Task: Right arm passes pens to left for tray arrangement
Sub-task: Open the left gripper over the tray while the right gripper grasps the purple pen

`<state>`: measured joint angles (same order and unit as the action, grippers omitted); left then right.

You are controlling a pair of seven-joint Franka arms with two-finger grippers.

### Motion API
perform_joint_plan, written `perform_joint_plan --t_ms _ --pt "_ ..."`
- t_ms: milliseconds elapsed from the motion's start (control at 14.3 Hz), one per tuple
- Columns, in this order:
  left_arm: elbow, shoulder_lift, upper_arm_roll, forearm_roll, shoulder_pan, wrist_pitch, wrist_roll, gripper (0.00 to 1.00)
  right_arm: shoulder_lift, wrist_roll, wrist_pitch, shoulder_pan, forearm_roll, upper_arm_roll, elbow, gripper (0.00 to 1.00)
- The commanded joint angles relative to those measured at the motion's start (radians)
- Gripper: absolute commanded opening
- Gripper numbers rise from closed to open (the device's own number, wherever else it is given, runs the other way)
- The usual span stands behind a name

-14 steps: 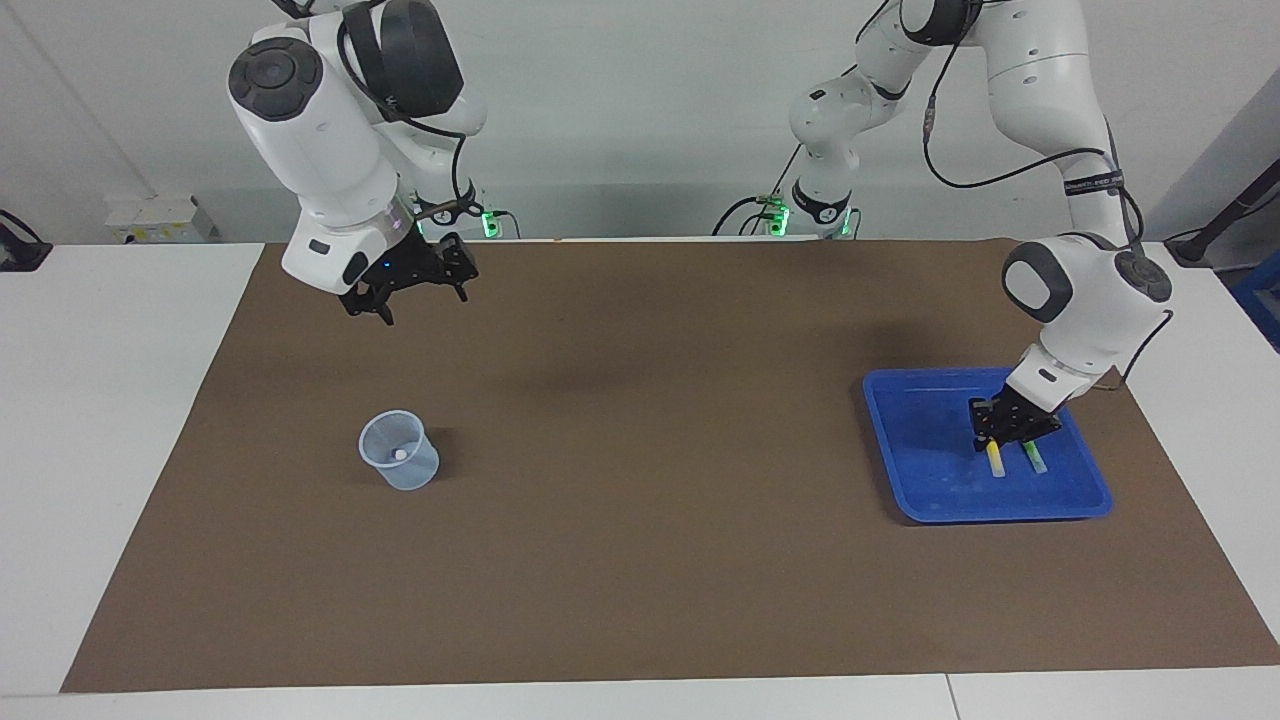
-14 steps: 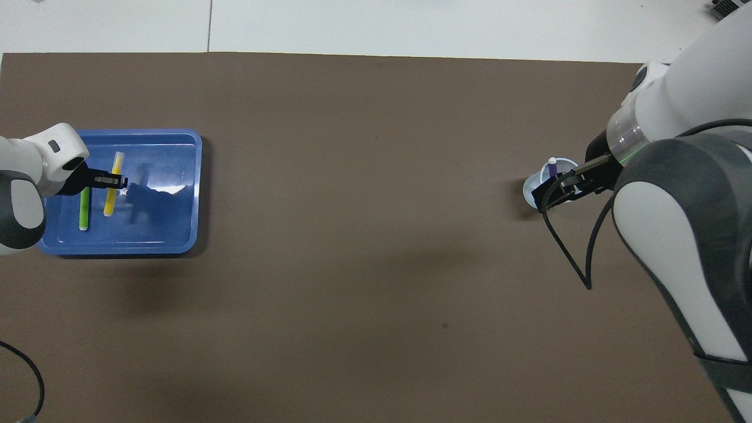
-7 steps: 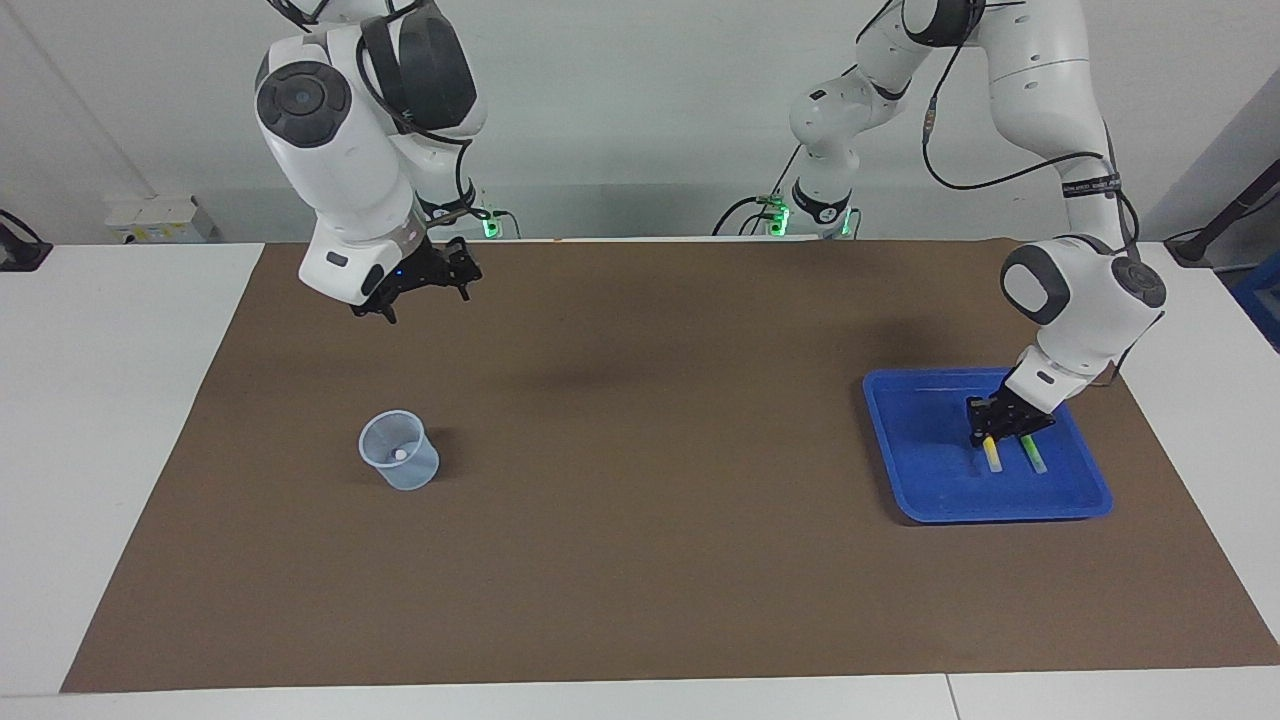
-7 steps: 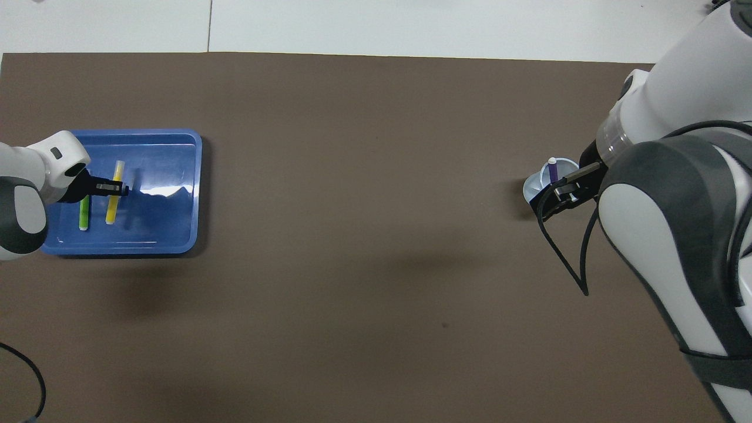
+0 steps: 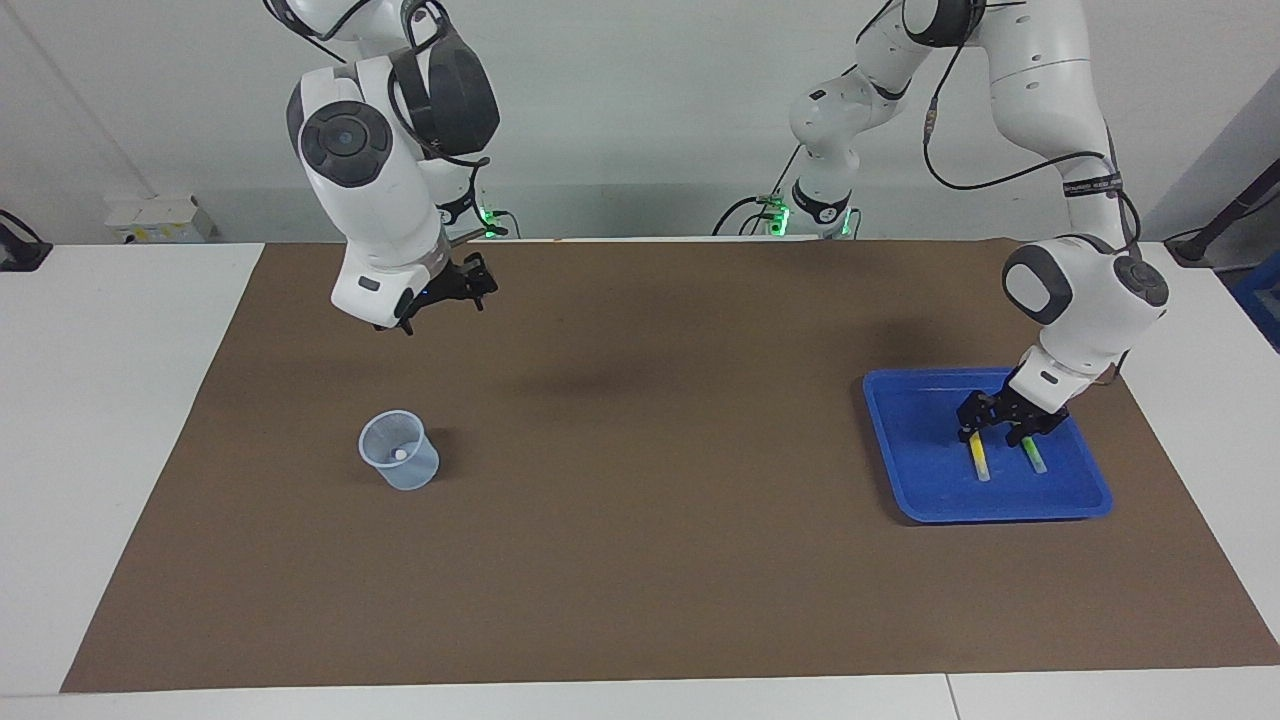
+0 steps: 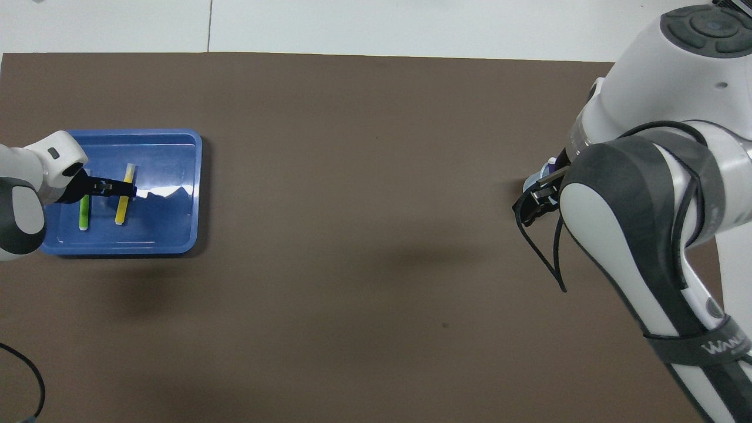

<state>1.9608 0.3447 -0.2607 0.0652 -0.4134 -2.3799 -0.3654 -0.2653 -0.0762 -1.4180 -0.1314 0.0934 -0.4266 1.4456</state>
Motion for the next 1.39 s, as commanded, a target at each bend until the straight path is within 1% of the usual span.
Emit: perform_joint_plan --t_ms 0,209,349,558,767,1116,1186,1255,1325 --pt "-0.005 -0.012 -0.002 -0.019 -0.007 -0.006 0.019 0.99 -0.051 -0.011 0.025 0.01 0.051 -0.009 -0.051 1.0" --pt "-0.034 -0.01 0.0 -0.021 -0.007 -0.002 0.017 1.0 -0.089 -0.011 0.021 0.022 0.097 -0.009 -0.08 1.0" --pt "-0.039 -0.019 0.0 -0.019 -0.005 -0.004 0.019 1.0 -0.126 -0.011 0.01 0.024 0.159 -0.011 -0.097 1.0" --pt "-0.074 -0.024 -0.002 -0.021 -0.002 -0.005 0.017 1.0 -0.172 -0.013 -0.03 0.024 0.227 -0.011 -0.109 1.0" --pt "-0.072 -0.047 -0.002 -0.021 0.005 -0.005 0.017 1.0 -0.21 -0.023 -0.045 0.024 0.267 -0.011 -0.145 1.0" --pt "-0.062 -0.064 -0.002 -0.021 0.013 -0.012 0.01 1.0 -0.252 -0.105 -0.139 0.01 0.31 -0.011 -0.145 1.0" --pt "-0.066 -0.065 -0.003 -0.021 0.013 -0.012 0.01 1.0 -0.261 -0.111 -0.144 0.01 0.322 -0.011 -0.145 0.98" --pt "-0.071 -0.082 -0.003 -0.021 0.013 -0.001 0.011 1.0 -0.268 -0.134 -0.165 0.01 0.325 -0.011 -0.145 0.94" --pt "-0.069 -0.099 -0.003 -0.021 0.015 0.007 0.011 1.0 -0.272 -0.145 -0.197 0.007 0.327 -0.009 -0.143 0.92"
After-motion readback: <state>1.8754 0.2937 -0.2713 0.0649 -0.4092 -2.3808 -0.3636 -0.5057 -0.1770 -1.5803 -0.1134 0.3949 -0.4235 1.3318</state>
